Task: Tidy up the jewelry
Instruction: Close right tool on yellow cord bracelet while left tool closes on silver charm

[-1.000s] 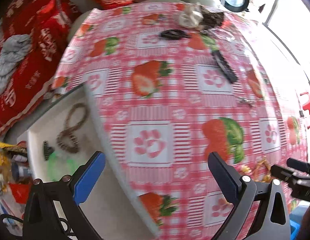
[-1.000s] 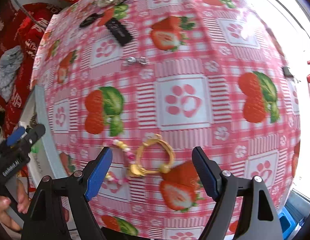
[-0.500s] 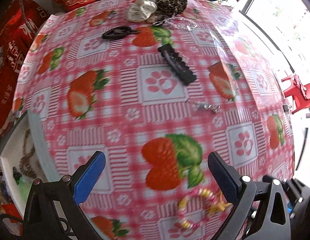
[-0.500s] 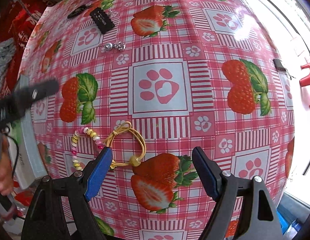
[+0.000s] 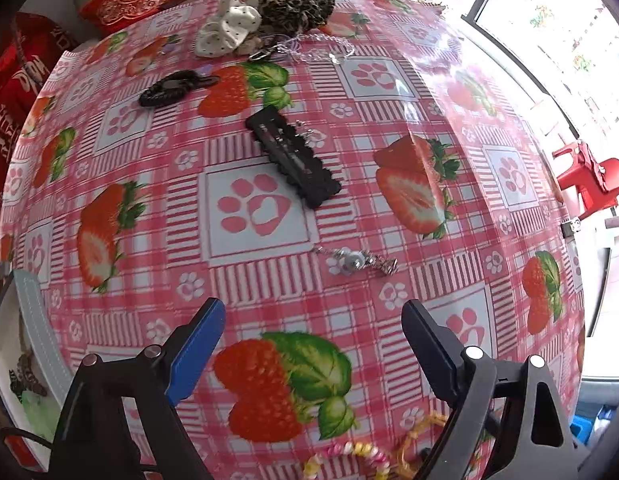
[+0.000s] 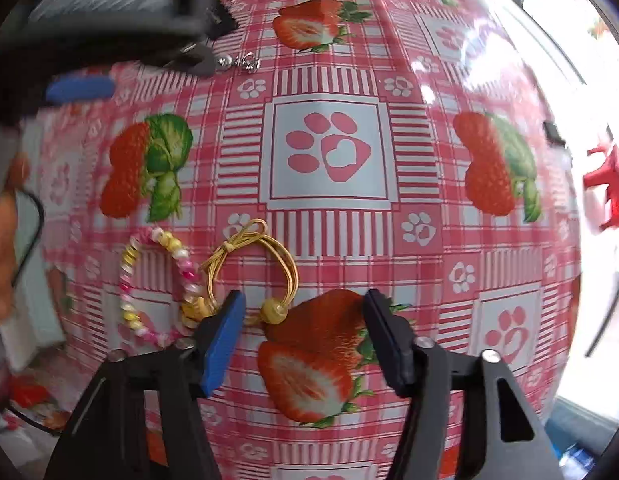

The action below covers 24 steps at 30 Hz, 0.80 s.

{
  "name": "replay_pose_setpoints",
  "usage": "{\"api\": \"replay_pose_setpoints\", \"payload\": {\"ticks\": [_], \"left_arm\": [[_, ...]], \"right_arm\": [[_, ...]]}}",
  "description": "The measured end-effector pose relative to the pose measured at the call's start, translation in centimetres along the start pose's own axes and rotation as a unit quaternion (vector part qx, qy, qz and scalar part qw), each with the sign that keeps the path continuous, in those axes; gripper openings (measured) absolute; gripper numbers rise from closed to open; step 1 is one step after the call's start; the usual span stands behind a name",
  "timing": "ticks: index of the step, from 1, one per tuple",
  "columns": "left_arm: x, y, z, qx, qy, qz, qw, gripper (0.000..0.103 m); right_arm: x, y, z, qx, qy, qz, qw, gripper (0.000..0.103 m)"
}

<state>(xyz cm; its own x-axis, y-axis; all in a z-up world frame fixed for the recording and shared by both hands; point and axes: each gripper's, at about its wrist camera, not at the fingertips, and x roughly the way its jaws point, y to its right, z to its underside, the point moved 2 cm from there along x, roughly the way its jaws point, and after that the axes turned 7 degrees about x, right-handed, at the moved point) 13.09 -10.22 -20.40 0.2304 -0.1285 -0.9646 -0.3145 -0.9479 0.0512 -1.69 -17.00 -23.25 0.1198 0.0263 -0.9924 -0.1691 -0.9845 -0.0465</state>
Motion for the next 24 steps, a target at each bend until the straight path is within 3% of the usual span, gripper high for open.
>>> {"api": "replay_pose_setpoints", "payload": {"ticks": [2, 4, 5, 6, 7, 11, 13, 17, 18, 21, 22, 24], "left_arm": [[0.2, 0.3, -0.3, 0.002, 0.002, 0.001, 1.0, 0.095], [0.6, 0.8, -0.8, 0.006, 0.003, 0.001, 1.0, 0.086], [0.9, 0.9, -1.0, 0.008, 0.001, 0.001, 1.0, 0.085], [1.1, 1.1, -1.1, 0.009, -0.001, 0.003, 1.0, 0.085], [1.4, 1.4, -1.3, 0.008, -0.002, 0.003, 1.0, 0.085], [2.0, 2.0, -1.8, 0.011, 0.0, 0.001, 0.9999, 0.084], [2.2, 2.4, -1.9, 0.016, 0.0, -0.001, 0.9999, 0.073], [2.7, 3.0, -2.2, 0.025, -0.001, -0.012, 0.9996, 0.069], [2.7, 3.1, -2.2, 0.027, 0.0, -0.015, 0.9995, 0.065], [2.4, 3.4, -2.2, 0.033, 0.008, -0.018, 0.9992, 0.042], [2.3, 3.4, -2.3, 0.033, 0.009, -0.015, 0.9993, 0.04], [2.1, 3.7, -2.1, 0.032, 0.012, -0.01, 0.9994, 0.016]], "right_arm": [[-0.1, -0.5, 0.3, -0.013, 0.008, 0.006, 1.0, 0.048], [-0.2, -0.5, 0.5, -0.024, 0.013, 0.01, 1.0, 0.034], [-0.2, -0.6, 0.6, -0.028, 0.014, 0.01, 0.999, 0.029], [-0.3, -0.6, 0.7, -0.032, 0.016, 0.01, 0.999, 0.018], [-0.3, -0.6, 0.9, -0.035, 0.017, 0.01, 0.999, 0.015], [-0.4, -0.5, 1.3, -0.038, 0.018, 0.003, 0.999, 0.015], [-0.4, -0.4, 1.1, -0.039, 0.019, -0.001, 0.999, 0.014], [-0.5, 0.9, 0.7, -0.043, 0.021, -0.004, 0.999, 0.014], [-0.5, 1.0, 0.8, -0.043, 0.021, -0.005, 0.999, 0.014], [-0.5, 0.8, 0.6, -0.039, 0.017, -0.013, 0.999, 0.014], [-0.5, 1.0, 0.5, -0.036, 0.016, -0.019, 0.999, 0.014], [-0.5, 1.7, 0.1, -0.028, 0.014, -0.03, 0.999, 0.014]]}}
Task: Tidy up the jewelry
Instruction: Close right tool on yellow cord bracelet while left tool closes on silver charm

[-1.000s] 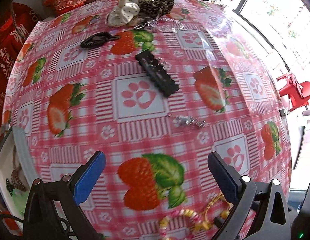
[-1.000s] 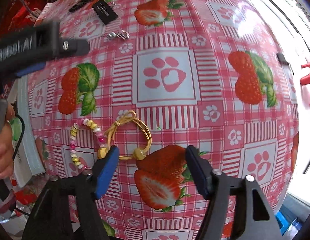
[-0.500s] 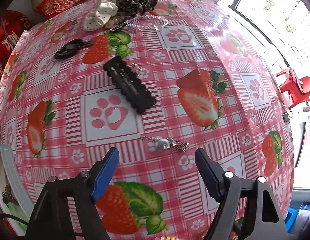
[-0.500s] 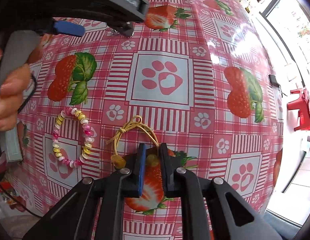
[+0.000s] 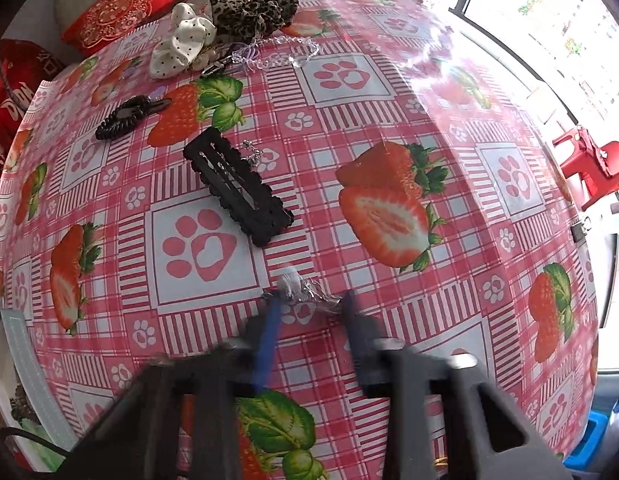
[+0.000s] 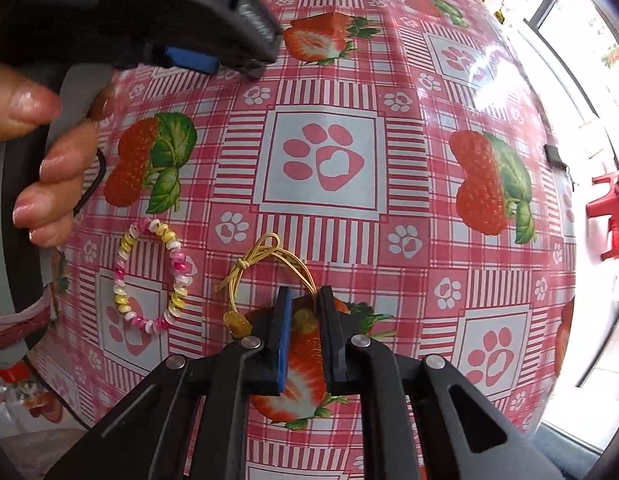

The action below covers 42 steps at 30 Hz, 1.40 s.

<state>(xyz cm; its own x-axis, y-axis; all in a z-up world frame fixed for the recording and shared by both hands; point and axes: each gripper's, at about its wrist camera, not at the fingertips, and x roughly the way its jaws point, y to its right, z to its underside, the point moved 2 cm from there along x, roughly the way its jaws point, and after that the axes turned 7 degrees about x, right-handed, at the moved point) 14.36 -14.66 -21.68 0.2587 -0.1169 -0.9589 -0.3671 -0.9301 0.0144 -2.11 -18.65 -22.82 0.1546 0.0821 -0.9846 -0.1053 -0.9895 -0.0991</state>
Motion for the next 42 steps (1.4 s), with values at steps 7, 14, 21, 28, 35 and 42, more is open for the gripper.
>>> {"api": "replay_pose_setpoints", "payload": {"ticks": [7, 14, 21, 28, 35, 42], "left_arm": [[-0.9, -2.0, 1.1, -0.022, 0.005, 0.03, 0.9993, 0.015], [-2.5, -3.9, 2.2, -0.032, 0.013, 0.036, 0.9987, 0.006], [-4.0, -4.5, 3.2, -0.035, 0.013, 0.023, 0.999, 0.007], [-3.0, -4.8, 3.2, -0.075, -0.014, 0.021, 0.9968, 0.007], [-2.7, -4.1, 2.8, -0.078, -0.008, -0.005, 0.9969, 0.103], [0.0, -3.7, 1.9, -0.099, -0.019, -0.022, 0.9947, 0.103]], "right_arm": [[-0.9, 2.0, -1.0, 0.031, -0.002, -0.039, 0.999, 0.014], [-2.0, 4.1, -2.4, 0.055, 0.003, -0.054, 0.997, 0.014], [-3.0, 5.8, -3.7, 0.063, 0.009, -0.059, 0.996, 0.014], [-2.7, 4.8, -2.8, 0.064, 0.01, -0.055, 0.996, 0.014], [-2.6, 5.0, -2.4, 0.073, 0.011, -0.056, 0.996, 0.014], [-2.6, 5.6, -2.4, 0.083, 0.012, -0.057, 0.995, 0.014]]}}
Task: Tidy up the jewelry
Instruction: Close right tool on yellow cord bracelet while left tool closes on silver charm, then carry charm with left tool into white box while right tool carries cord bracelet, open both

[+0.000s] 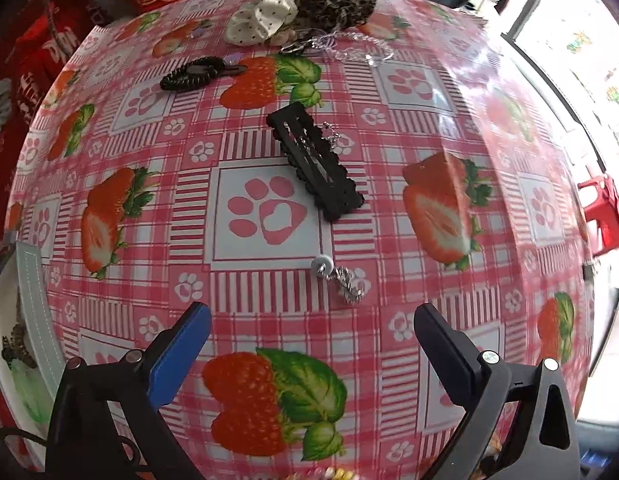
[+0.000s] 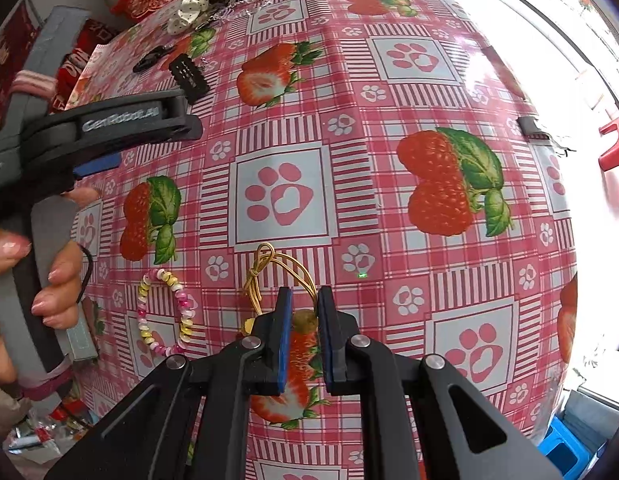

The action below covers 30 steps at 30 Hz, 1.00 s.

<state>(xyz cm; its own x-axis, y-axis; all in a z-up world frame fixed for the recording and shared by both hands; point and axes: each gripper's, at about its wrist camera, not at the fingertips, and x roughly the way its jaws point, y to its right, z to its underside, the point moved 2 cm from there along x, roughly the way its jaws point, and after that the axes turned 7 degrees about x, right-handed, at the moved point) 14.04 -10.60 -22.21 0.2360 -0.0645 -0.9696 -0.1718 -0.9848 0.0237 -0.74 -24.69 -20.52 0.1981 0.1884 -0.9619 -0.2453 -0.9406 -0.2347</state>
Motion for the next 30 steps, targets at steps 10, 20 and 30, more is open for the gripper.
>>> {"api": "replay_pose_setpoints", "payload": {"ticks": [10, 20, 30], "left_arm": [[2.3, 2.5, -1.1, 0.028, 0.006, -0.012, 0.9995, 0.032], [0.2, 2.1, 0.2, 0.04, 0.032, 0.044, 0.9977, 0.018], [-4.1, -1.3, 1.5, 0.026, 0.052, 0.053, 0.9969, 0.018]], "right_arm": [[-0.1, 0.1, 0.0, 0.006, 0.001, -0.004, 1.0, 0.014], [-0.8, 0.0, -0.4, 0.011, 0.009, -0.009, 1.0, 0.014], [-2.2, -1.3, -1.8, 0.004, 0.025, -0.025, 0.999, 0.014]]}}
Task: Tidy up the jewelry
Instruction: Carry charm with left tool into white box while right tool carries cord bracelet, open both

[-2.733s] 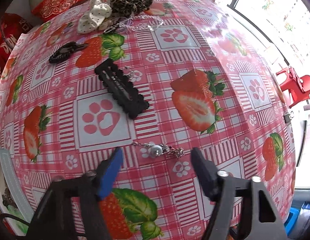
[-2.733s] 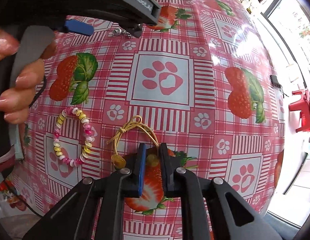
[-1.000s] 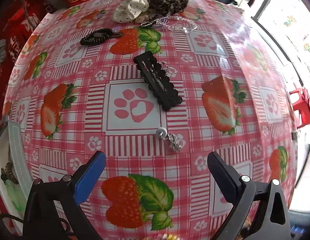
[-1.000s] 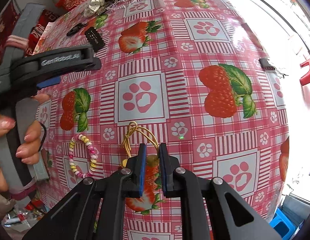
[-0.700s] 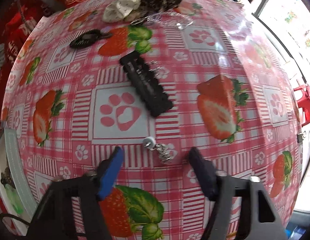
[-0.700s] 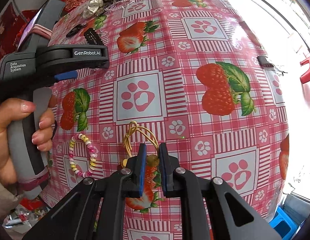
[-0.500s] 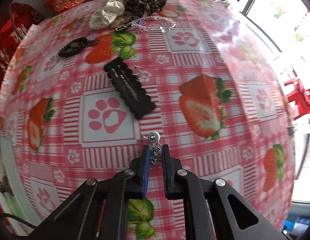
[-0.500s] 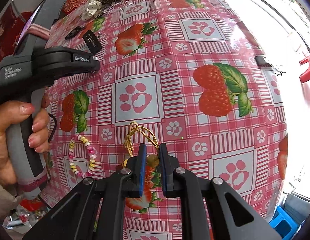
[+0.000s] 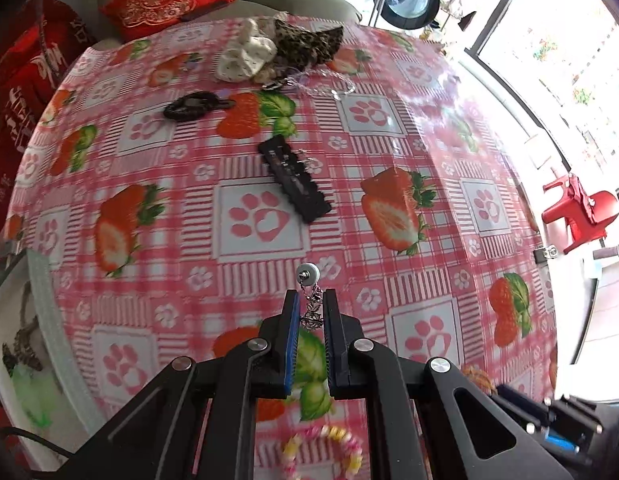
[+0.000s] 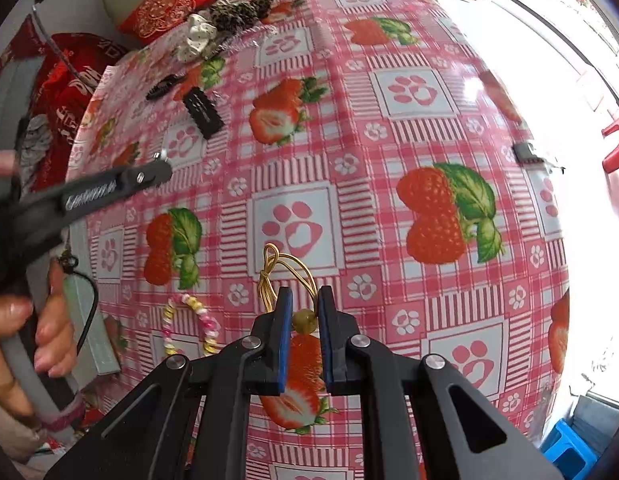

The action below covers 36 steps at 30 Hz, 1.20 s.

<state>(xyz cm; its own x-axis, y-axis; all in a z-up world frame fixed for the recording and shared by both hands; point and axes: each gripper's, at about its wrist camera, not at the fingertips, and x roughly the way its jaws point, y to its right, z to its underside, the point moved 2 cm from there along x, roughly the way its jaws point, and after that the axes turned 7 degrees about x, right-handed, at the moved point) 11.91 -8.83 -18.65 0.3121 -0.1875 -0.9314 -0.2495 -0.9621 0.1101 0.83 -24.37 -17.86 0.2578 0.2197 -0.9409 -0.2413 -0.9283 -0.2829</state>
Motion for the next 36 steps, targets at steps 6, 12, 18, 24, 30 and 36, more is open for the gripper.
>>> {"api": "replay_pose_setpoints", "payload": {"ticks": [6, 12, 18, 24, 30, 36], "left_arm": [[-6.0, -1.9, 3.3, -0.022, 0.015, -0.007, 0.9996, 0.018], [-9.0, -5.1, 5.3, -0.05, 0.031, -0.018, 0.9981, 0.018], [-11.6, -9.0, 7.8, -0.088, 0.04, -0.041, 0.9945, 0.018], [-13.3, -12.8, 11.7, -0.128, 0.035, -0.07, 0.9887, 0.018], [-13.4, -16.5, 16.2, -0.172, 0.014, -0.094, 0.9806, 0.018], [-11.8, -19.2, 19.6, -0.204, -0.007, -0.095, 0.9743, 0.018]], "right_arm": [[-0.5, -2.3, -0.6, -0.02, 0.002, -0.012, 1.0, 0.014], [-0.8, -5.8, -0.6, -0.054, 0.001, -0.029, 0.998, 0.014], [-1.0, -10.8, -0.3, -0.106, -0.003, -0.054, 0.993, 0.014], [-0.7, -16.5, 0.6, -0.164, -0.016, -0.084, 0.983, 0.014], [0.2, -22.8, 2.7, -0.234, -0.034, -0.114, 0.965, 0.014], [2.7, -27.7, 4.6, -0.273, -0.077, -0.143, 0.948, 0.014]]}}
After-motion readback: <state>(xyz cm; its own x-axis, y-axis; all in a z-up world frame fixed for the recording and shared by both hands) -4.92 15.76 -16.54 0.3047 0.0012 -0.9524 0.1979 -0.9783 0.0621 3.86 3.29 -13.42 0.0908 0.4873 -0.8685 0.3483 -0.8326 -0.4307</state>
